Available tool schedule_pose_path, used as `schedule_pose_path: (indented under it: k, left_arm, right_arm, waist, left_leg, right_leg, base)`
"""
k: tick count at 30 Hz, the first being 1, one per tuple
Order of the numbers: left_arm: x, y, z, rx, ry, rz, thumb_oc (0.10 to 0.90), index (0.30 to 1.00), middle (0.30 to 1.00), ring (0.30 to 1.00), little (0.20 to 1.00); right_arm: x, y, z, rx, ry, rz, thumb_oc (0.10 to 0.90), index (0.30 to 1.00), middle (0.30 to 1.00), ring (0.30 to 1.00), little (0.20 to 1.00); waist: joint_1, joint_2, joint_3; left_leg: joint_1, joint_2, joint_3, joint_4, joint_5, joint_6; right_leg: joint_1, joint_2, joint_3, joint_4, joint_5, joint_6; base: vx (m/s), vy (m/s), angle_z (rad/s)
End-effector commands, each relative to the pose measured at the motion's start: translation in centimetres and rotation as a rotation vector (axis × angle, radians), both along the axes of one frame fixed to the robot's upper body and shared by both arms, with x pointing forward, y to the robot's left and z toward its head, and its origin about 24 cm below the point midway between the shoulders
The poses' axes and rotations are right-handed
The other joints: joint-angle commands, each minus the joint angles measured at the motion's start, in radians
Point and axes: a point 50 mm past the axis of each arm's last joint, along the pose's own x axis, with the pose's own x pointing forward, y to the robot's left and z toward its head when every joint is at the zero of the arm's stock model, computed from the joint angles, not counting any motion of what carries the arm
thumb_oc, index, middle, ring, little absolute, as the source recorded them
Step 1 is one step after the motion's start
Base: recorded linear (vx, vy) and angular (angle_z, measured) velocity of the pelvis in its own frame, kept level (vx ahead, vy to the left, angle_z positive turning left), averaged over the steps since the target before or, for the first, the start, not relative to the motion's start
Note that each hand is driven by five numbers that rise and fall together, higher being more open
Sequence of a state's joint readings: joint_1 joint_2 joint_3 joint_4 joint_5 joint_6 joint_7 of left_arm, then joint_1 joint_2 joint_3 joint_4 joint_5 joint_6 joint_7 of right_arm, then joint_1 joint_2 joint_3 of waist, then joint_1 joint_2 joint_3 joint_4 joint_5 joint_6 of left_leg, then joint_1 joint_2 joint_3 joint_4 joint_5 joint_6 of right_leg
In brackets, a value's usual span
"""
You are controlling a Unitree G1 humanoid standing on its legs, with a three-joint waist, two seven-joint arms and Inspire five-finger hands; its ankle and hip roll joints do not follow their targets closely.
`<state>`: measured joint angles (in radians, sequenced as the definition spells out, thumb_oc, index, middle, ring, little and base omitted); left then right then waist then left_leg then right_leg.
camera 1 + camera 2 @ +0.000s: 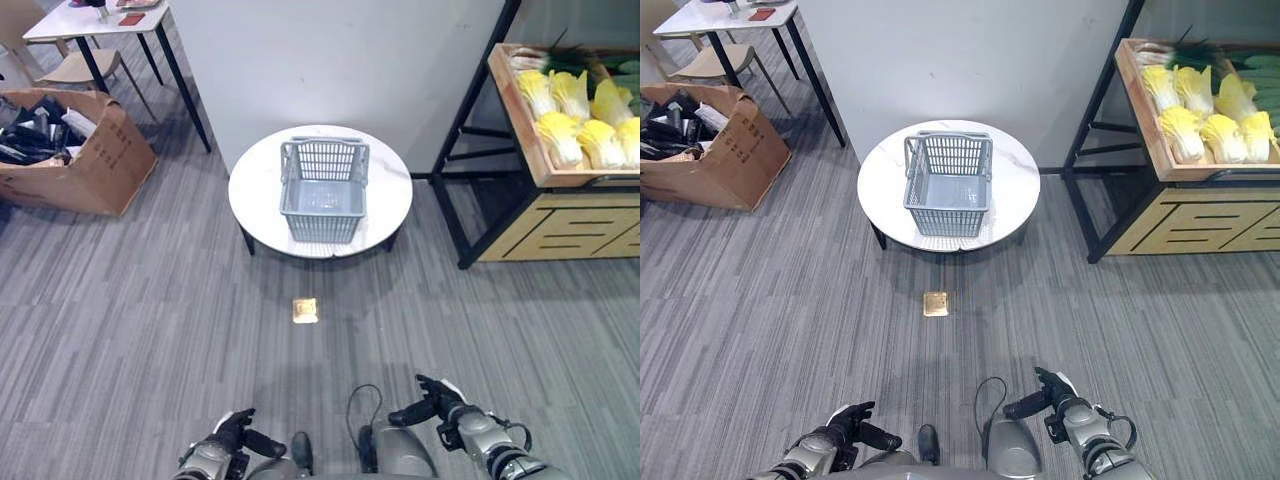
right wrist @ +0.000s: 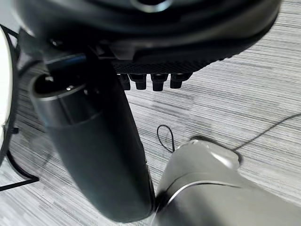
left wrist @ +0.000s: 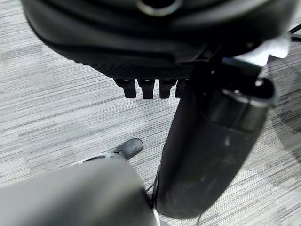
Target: Get the vegetables into the basket
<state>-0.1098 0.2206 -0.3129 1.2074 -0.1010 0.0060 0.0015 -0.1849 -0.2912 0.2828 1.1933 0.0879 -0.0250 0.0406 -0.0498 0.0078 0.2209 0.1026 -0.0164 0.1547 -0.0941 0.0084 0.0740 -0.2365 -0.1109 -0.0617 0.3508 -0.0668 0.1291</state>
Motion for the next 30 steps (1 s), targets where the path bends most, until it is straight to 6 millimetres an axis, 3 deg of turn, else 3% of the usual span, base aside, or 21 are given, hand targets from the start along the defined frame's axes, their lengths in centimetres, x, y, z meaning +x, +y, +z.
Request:
schedule_pose_path:
  k: [1,5,12,17,20,22,24,25,29,30]
  left_arm:
    - [1.0,1.2,0.6,0.049,-0.044,-0.035,0.900,1.000,1.000,1.000,1.000]
    - [1.1,1.1,0.6,0.058,-0.041,-0.053,0.900,1.000,1.000,1.000,1.000]
    - [0.7,0.6,0.3,0.044,-0.019,-0.018,0.900,1.000,1.000,1.000,1.000]
    - [1.4,0.1,0.5,0.031,-0.039,-0.024,0.900,1.000,1.000,1.000,1.000]
    - [1.8,-0.2,0.6,0.023,-0.044,-0.033,0.900,1.000,1.000,1.000,1.000]
    - [1.8,-0.1,0.6,0.028,-0.040,-0.033,0.900,1.000,1.000,1.000,1.000]
    - [2.1,0.3,0.8,0.038,-0.050,-0.025,0.900,1.000,1.000,1.000,1.000]
    - [2.5,0.7,1.0,0.073,-0.062,-0.057,0.900,1.000,1.000,1.000,1.000]
    - [1.9,1.5,0.8,0.119,-0.033,-0.069,0.900,1.000,1.000,1.000,1.000]
    - [1.5,1.5,0.7,0.127,-0.020,-0.072,0.900,1.000,1.000,1.000,1.000]
  right_arm:
    - [-2.9,-1.2,-1.0,-0.077,0.118,0.040,0.900,1.000,1.000,1.000,1.000]
    - [-3.8,-1.4,-1.2,-0.072,0.135,0.012,0.900,1.000,1.000,1.000,1.000]
    - [-4.0,-2.5,-1.0,-0.095,0.139,-0.011,0.900,1.000,1.000,1.000,1.000]
    - [-4.4,-3.1,-1.0,-0.108,0.151,-0.026,0.900,1.000,1.000,1.000,1.000]
    - [-4.8,-3.2,-1.1,-0.106,0.156,-0.032,0.900,1.000,1.000,1.000,1.000]
    - [-5.1,-3.2,-1.2,-0.105,0.165,-0.021,0.900,1.000,1.000,1.000,1.000]
    - [-5.1,-3.1,-1.2,-0.103,0.163,-0.001,0.900,1.000,1.000,1.000,1.000]
    - [-5.1,-3.2,-1.1,-0.110,0.166,0.011,0.900,1.000,1.000,1.000,1.000]
    - [-6.0,-3.6,-1.3,-0.127,0.201,0.004,0.900,1.000,1.000,1.000,1.000]
    - [-6.1,-3.7,-1.3,-0.132,0.207,0.011,0.900,1.000,1.000,1.000,1.000]
  waist:
    - [-0.034,-0.038,-0.002]
    - [-0.063,-0.036,-0.006]
    - [-0.071,-0.012,-0.028]
    - [-0.083,0.016,-0.035]
    - [-0.096,0.032,-0.028]
    - [-0.099,0.030,-0.021]
    - [-0.090,0.005,-0.004]
    - [-0.083,-0.014,0.006]
    - [-0.065,-0.039,-0.007]
    - [-0.056,-0.035,-0.009]
  left_leg:
    - [0.061,-0.017,-0.067,0.007,-0.076,-0.081]
    - [0.081,-0.011,-0.101,0.007,-0.100,-0.092]
    - [0.075,0.026,-0.138,0.007,-0.089,-0.113]
    - [0.066,0.074,-0.159,0.026,-0.048,-0.154]
    - [0.035,0.096,-0.153,0.138,0.003,-0.191]
    - [0.002,0.092,-0.152,0.237,0.063,-0.219]
    - [-0.075,0.070,-0.164,0.402,0.120,-0.238]
    - [-0.114,0.059,-0.146,0.444,0.117,-0.224]
    - [-0.240,0.103,-0.056,0.254,0.058,-0.181]
    - [-0.256,0.113,-0.056,0.189,0.079,-0.183]
  right_leg:
    - [-0.016,-0.032,0.044,-0.290,0.295,0.076]
    - [-0.005,-0.005,0.099,-0.344,0.298,0.072]
    - [0.030,0.030,0.086,-0.357,0.266,0.028]
    - [0.051,0.053,0.049,-0.361,0.221,-0.006]
    - [0.087,0.063,0.022,-0.355,0.181,-0.034]
    - [0.116,0.072,0.011,-0.350,0.162,-0.051]
    - [0.138,0.064,0.012,-0.342,0.151,-0.070]
    - [0.158,0.059,0.020,-0.338,0.137,-0.074]
    - [0.223,0.034,0.047,-0.363,0.115,-0.045]
    - [0.239,0.035,0.057,-0.369,0.104,-0.038]
  base:
    - [0.11,-0.044,0.12]
    - [0.13,-0.062,0.34]
    - [0.09,-0.115,0.41]
    - [0.11,-0.131,0.21]
    - [0.19,-0.199,0.44]
    - [0.12,-0.180,0.26]
    - [0.14,-0.219,0.14]
    - [0.18,-0.172,0.04]
    - [0.28,0.015,0.03]
    - [0.33,0.125,0.03]
